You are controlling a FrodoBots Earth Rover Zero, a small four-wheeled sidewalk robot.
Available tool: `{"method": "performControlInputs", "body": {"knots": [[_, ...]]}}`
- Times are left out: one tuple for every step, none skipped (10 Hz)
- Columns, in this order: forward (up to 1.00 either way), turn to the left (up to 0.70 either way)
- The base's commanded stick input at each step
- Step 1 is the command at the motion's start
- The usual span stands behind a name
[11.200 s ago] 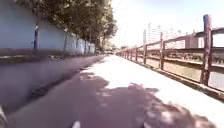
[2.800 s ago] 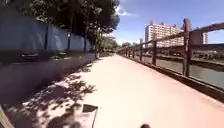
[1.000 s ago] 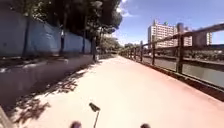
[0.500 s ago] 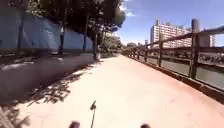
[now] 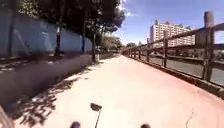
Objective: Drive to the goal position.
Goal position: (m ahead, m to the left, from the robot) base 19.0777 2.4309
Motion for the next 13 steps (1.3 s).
{"method": "performControlInputs", "body": {"knots": [[0.85,0.00],[0.85,0.00],[0.85,0.00],[0.85,0.00],[0.85,0.00],[0.85,0.00],[0.85,0.00],[0.85,0.00],[0.85,-0.02],[0.85,-0.14],[0.85,-0.30],[0.85,-0.34],[0.85,-0.34]]}}
